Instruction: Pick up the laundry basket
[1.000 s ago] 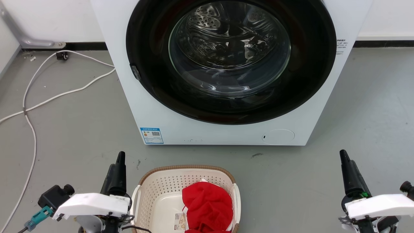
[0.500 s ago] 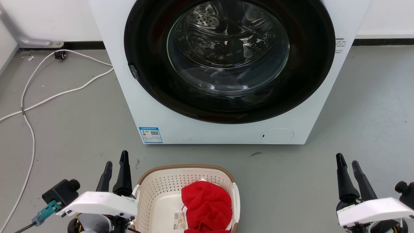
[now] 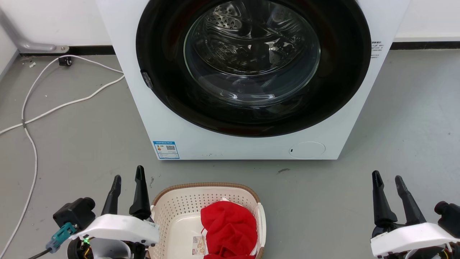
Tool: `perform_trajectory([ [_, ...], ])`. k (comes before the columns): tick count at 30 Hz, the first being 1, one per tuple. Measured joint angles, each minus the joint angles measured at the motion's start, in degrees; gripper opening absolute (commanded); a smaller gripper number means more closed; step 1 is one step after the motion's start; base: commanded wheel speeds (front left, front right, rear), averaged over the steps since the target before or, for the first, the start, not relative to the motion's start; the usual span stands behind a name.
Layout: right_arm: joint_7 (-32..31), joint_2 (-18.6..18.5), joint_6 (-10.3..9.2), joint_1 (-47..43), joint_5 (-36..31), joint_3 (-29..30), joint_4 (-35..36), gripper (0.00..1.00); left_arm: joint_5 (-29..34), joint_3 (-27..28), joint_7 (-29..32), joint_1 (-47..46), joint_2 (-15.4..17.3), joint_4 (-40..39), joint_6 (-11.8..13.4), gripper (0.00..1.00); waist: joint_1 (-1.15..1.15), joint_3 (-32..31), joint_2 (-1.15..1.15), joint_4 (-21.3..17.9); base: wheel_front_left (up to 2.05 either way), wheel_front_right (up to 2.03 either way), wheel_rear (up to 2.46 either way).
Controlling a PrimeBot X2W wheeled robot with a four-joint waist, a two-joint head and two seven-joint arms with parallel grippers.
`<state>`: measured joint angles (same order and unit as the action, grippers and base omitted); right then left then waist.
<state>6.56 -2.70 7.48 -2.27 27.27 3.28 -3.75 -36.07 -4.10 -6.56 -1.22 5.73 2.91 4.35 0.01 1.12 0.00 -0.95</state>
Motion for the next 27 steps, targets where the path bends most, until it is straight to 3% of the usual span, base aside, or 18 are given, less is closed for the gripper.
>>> perform_trajectory([
  [27, 3.96, -0.02, 0.01, -1.91, -16.92, -0.76, 3.68, 1.0, 16.02, -0.93, -3.97, 2.19, -0.03, -3.59, 1.22, 1.0, -0.01, 0.22, 0.0, -0.39, 0.0, 0.0, 0.0],
])
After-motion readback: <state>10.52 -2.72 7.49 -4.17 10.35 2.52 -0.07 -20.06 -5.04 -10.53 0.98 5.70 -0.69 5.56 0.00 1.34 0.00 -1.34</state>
